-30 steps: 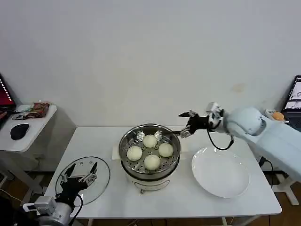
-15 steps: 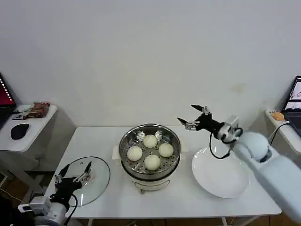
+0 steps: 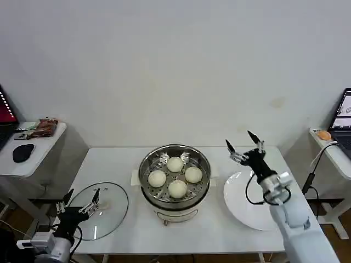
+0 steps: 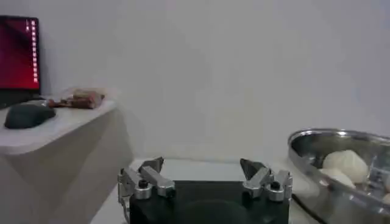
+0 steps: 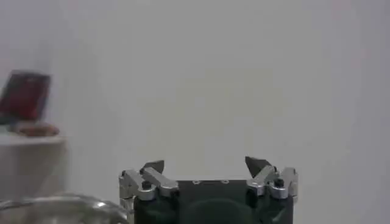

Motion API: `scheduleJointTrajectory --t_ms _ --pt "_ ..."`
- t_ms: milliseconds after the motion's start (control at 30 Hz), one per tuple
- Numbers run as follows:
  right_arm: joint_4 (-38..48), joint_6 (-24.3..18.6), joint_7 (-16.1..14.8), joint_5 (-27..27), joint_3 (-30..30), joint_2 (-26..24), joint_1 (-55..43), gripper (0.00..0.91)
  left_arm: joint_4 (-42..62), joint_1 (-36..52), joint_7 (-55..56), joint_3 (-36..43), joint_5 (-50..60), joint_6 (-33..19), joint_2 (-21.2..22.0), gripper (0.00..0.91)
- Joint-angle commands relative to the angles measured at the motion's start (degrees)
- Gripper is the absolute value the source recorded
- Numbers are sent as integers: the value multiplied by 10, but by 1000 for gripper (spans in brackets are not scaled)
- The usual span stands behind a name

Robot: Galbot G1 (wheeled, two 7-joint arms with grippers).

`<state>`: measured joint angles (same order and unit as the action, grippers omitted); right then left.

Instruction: Take steamed baozi put them in steamer then cover it.

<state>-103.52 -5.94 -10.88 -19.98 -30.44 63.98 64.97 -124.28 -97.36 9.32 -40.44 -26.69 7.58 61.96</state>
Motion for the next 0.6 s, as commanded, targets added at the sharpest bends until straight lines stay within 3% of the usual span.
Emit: scheduleJointTrajectory --t_ms 33,100,400,600 --pt "-19 -66 11 74 -122 87 154 907 64 -26 -1 24 150 -75 -27 907" --pt "-23 -68 8 68 -129 89 167 907 86 -36 -1 25 196 -81 -36 907" --pt "-34 -78 -9 53 -147 94 204 907 184 -60 37 10 460 -201 -65 907" --pt "-42 -84 -16 49 -148 99 213 907 232 -40 74 -7 567 -230 -74 907"
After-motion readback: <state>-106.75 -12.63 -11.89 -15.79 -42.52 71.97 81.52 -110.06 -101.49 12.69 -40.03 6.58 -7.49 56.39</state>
